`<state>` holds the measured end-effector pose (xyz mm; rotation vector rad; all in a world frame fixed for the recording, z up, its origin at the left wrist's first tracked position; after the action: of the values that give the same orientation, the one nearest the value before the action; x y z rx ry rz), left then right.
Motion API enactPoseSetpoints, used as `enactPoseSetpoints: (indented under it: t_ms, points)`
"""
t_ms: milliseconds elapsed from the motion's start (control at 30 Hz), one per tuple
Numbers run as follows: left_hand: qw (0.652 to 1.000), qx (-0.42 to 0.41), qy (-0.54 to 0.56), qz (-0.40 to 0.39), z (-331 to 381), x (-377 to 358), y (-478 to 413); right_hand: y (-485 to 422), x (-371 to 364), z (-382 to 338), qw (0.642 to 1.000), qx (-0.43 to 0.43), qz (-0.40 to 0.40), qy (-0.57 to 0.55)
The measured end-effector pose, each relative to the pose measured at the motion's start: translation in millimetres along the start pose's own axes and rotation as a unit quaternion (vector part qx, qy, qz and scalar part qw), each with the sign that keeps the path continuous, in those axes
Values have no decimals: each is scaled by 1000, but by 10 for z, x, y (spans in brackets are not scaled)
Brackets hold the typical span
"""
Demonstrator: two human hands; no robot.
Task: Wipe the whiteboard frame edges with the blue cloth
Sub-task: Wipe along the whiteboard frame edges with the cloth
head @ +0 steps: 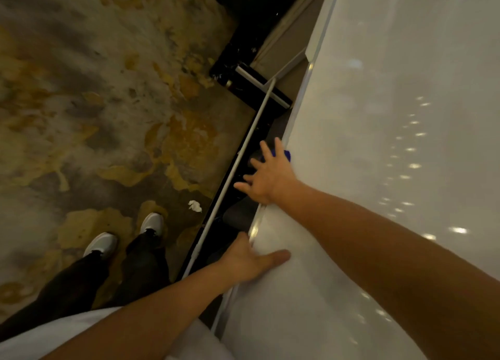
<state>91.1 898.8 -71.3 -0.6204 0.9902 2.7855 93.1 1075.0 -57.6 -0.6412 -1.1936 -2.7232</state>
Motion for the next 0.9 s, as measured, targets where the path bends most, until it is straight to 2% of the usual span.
enactPoseSetpoints:
  t_ms: [100,167,267,367,467,567,633,733,833,900]
  points:
    - [1000,-31,5,-1,144,-26,-165,250,-130,-246,996,83,-7,3]
    - [1000,-29,12,0,163,-71,-237,207,-137,-75,996,89,5,-5]
    - [1000,3,5,22,133,-89,-323,-145,-39,527,999,4,40,-21]
    - [999,9,-4,32,197,-54,-473,-402,32,910,997,-60,41,-31]
    - [1000,-4,-22,15,358,-52,-594,-258,-58,555,999,-3,39,-21]
    - [997,-55,-49,-2,457,-132,-716,-72,-205,145,997,76,14,-5]
    - [998,-50,-37,1,505,-152,-789,-180,-210,217,997,80,8,-12]
    - [999,23,-39,7,576,-89,-934,-538,-89,757,999,17,35,-14]
    - [998,25,-52,-39,720,-47,-1046,-893,86,1430,997,-77,26,-13]
    - [994,16,-72,-77,787,-55,-1128,-1009,99,1597,995,-99,15,-16]
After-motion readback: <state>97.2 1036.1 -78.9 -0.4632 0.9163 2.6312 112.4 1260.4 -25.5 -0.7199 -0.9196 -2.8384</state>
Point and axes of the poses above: each hand's wrist, its own y-axis away from the middle knuckle, its own x-axis out of the back of the hand, z = x × y, the point moved 4 cm from there along -y, towards the middle knuckle, and after that the axes turned 13 degrees about -x, right-handed, at the moved point
